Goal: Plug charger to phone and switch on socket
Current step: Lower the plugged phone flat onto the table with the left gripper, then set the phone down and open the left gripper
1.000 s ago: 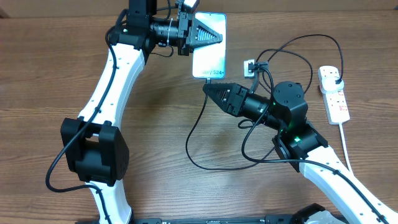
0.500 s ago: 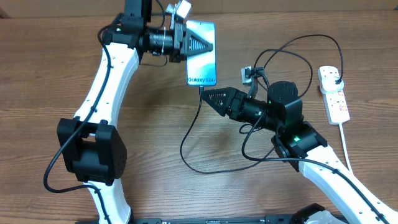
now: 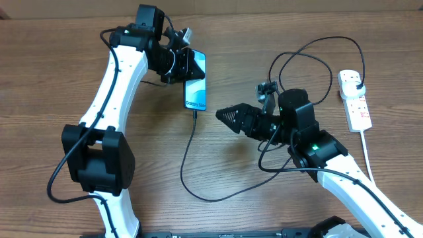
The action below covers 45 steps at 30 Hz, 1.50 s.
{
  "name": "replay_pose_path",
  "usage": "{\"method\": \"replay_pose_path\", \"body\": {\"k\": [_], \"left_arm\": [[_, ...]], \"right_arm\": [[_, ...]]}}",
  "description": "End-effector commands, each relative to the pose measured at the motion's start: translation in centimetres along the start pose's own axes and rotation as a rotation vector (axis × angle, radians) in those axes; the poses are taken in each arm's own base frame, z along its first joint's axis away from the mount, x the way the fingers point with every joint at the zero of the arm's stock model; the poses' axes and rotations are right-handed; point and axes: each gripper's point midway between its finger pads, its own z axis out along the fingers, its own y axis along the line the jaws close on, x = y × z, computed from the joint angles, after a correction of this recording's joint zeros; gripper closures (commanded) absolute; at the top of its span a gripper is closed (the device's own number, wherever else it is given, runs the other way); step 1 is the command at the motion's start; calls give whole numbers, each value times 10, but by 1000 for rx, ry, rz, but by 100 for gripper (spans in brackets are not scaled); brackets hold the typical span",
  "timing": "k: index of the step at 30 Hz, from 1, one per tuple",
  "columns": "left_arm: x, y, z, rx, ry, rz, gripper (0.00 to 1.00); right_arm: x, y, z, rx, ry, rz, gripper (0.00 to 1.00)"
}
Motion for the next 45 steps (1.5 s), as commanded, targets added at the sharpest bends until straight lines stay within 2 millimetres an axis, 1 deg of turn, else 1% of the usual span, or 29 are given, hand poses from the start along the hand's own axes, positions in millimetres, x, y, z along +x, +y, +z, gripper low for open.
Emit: {"method": "replay_pose_path", "body": {"k": [1,3,7,10,12,14,19,28,35,39,45], "left_arm": [[0,25,20,-51,40,4,96],[1,34,31,-55,63,-24,96],[5,52,50,-70,107,-96,96],[9,63,61,-80,133,-129,96],[11,72,69,-95,149,-147,96],[15,88,78,-141,169,-204,96],[22,103,94,-150,204,-250,96],[20,112,97,-189,194,-274,96],[22,120,100,-239,192,-308,96],[22,121,100,-240,191,-307,95],[23,129,98,-303,187,-298,95]], "right_arm": [[-2,-14,1,58,-15,-43,17],[-1,-22,1,95,-14,-41,16],[-3,-45,-3,209,-47,-10,9],[-4,-57,-6,268,-68,1,5],[-5,-62,-7,293,-76,6,3],[-4,-63,-7,300,-73,9,0],[-2,-68,-5,313,-61,18,0],[6,-89,7,362,-12,52,0],[7,-94,11,374,-2,58,0],[8,-101,13,398,-1,65,0],[9,-106,15,410,8,72,0]]}}
